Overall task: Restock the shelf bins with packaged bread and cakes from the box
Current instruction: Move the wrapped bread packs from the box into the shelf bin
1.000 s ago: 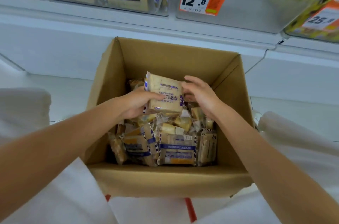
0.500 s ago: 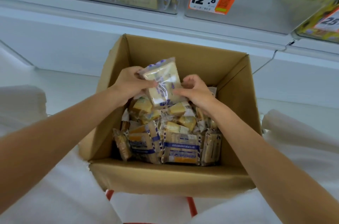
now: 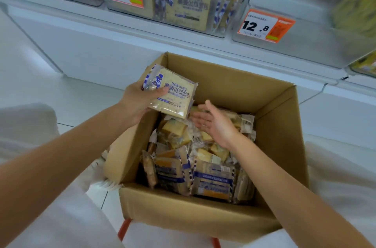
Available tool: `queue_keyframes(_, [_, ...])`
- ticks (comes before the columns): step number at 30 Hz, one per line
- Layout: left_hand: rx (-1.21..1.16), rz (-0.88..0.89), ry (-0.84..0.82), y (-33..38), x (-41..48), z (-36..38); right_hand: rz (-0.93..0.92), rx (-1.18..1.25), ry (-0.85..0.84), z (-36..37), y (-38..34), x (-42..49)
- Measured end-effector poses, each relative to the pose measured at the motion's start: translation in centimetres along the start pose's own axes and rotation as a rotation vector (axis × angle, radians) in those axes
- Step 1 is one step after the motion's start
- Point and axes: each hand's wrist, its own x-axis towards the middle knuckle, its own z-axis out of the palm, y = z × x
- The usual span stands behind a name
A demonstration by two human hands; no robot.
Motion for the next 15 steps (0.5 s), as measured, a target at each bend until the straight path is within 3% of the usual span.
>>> queue_keyframes(3, [-0.022, 0.03, 0.005, 0.2, -0.1, -1.3, 0.131, -0.641, -0.046, 0.7, 4.4, 1.0])
queue_keyframes(5, [-0.011, 0.039, -0.027, 0.0, -0.2, -1.4, 0.215, -0.829, -0.134, 1.4, 7.4, 1.3])
queue_keyframes(7, [0.001, 0.043, -0.06, 0.3, -0.3, -1.1, 0.171, -0.826, -0.089, 1.4, 8.3, 1.5])
queue_keyframes(10, [0.014, 0.045, -0.074, 0.9, -0.3, -0.3, 0.083, -0.616, 0.073, -1.1, 5.4, 1.8])
queue_keyframes(15, [0.048, 0.041, -0.028, 0.5, 0.2, 2.5, -0.248, -0.459, 0.37, -5.8, -2.6, -1.1])
